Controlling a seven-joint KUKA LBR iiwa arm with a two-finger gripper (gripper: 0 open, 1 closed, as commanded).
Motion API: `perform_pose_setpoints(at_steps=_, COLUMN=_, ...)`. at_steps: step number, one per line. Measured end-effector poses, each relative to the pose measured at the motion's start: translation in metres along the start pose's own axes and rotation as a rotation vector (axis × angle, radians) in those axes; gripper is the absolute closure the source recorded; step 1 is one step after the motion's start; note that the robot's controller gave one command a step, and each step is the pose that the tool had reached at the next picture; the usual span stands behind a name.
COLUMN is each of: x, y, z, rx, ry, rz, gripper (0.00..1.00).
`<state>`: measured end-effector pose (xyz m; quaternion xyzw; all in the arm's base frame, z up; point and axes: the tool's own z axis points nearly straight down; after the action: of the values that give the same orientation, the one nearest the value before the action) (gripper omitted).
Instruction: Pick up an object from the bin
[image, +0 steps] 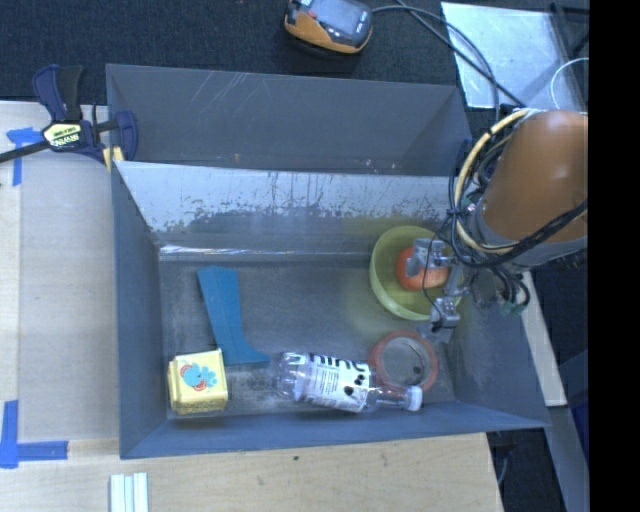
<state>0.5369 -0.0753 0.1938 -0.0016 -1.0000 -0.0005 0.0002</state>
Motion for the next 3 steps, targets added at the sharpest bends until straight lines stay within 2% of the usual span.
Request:
perform_pose_setpoints(at_steps=1, x=-0.002, y=0.0, z=0.003, rx=0.004, ry=-0.013, rz=-0.05, gripper=0.0)
perform_pose_setpoints(at_steps=2, x=-0.015, y=0.002, z=0.049, rx=0.002, ry=-0.006, rz=-0.22, gripper=0.0)
perform_pose_setpoints(at_steps=3, x=-0.006, y=-0.034, z=0.047, rx=0.005, ry=-0.017, rz=-0.069, gripper=0.0)
